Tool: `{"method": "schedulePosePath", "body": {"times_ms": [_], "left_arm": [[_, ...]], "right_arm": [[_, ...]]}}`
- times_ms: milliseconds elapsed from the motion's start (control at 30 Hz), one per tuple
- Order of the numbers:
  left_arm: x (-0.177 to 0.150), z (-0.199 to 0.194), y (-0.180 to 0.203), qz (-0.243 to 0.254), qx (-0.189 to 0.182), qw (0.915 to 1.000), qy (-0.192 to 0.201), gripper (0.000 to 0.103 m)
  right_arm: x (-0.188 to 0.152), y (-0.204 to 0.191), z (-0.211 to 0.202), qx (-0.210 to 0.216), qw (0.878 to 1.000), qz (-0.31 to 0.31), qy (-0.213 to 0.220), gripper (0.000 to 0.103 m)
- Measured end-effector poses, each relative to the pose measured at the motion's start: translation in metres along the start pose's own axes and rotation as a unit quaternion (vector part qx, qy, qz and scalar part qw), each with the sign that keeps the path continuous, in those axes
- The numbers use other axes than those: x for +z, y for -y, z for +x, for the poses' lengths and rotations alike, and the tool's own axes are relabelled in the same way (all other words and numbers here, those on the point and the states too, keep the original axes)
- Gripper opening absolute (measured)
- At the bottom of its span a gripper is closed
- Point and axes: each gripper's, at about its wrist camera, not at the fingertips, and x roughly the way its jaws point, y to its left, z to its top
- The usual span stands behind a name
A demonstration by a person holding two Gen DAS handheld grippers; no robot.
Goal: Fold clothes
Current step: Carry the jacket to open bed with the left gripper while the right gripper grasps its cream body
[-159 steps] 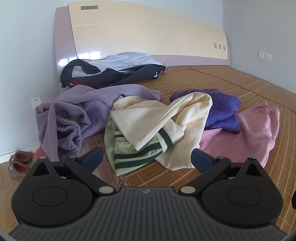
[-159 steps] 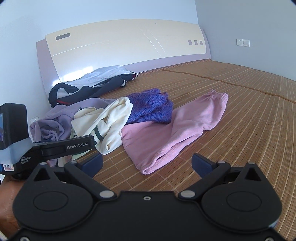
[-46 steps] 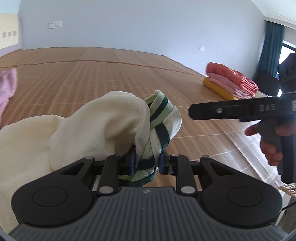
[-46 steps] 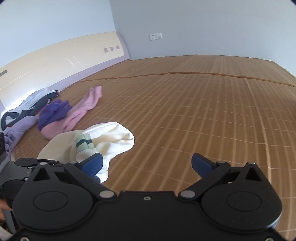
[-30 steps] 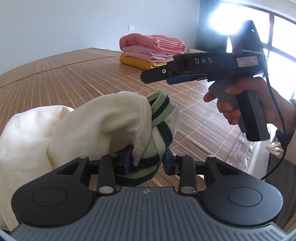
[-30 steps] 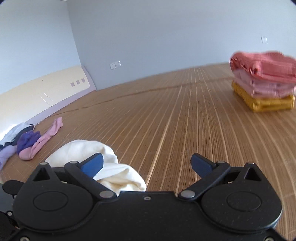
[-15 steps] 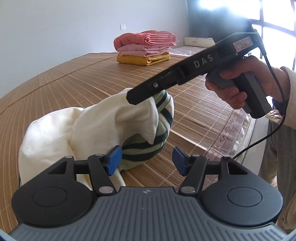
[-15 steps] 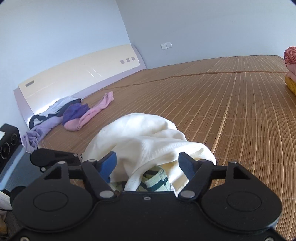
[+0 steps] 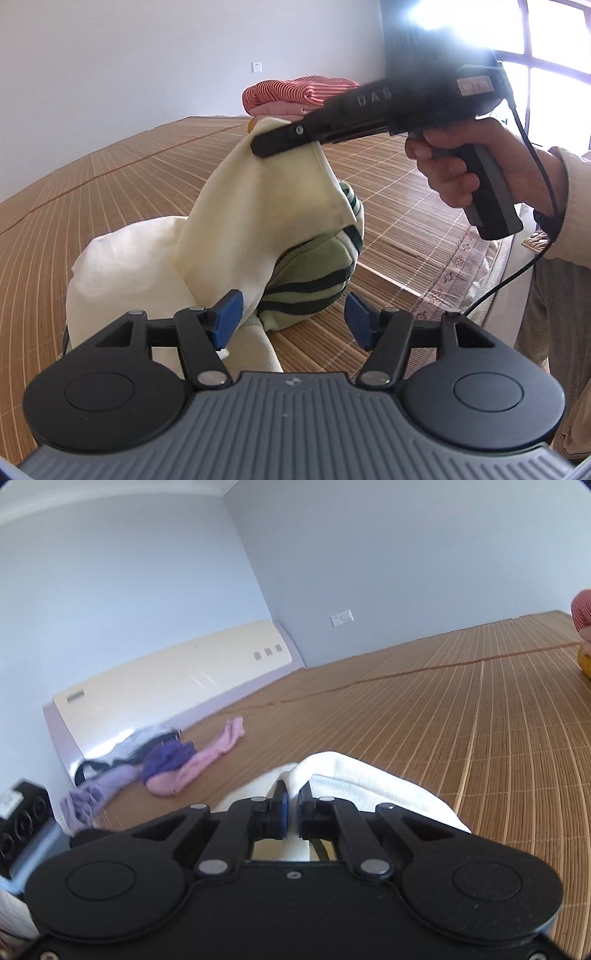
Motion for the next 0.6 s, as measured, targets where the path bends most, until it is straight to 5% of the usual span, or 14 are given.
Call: {"method": "schedulePosePath", "body": {"times_ms": [67,200,300,333,400,533,600], "left_arm": [[0.002,-0.002,0.002,0.005,-0.002,1.0000,0.008,0.067],[0.006,0.004,-0.001,0.006,0.005,1.0000,0.004,0.067],[0.005,0.010,-0.003,0.002,0.009,0.9999,-0.006,0.067],[0.005,0.012,-0.003,0.003,0.010,0.9999,-0.010,0.067],[0.006,0.014,-0.003,0.008,0.020,0.9997,-0.015,0.067],[0.008,0.009,-0.013,-0.002,0.029,0.9995,-0.009,0.067],[0.008,0.007,-0.020,-0.013,0.037,0.9992,-0.011,0.067]], "right_arm": [[0.012,0.011,-0.018,-0.031,0.999,0.012,0.039,0.006],[0.027,0.037,-0.043,-0.171,0.983,-0.009,0.067,0.006],[0.025,0.050,-0.033,-0.279,0.959,-0.053,0.003,0.009],[0.021,0.051,-0.029,-0.312,0.947,-0.079,-0.013,0.019],[0.018,0.041,-0.027,-0.317,0.942,-0.110,-0.015,0.041],[0.013,0.021,-0.022,-0.326,0.930,-0.170,-0.019,0.054],[0.011,0.007,-0.021,-0.287,0.937,-0.197,-0.003,0.055]]}}
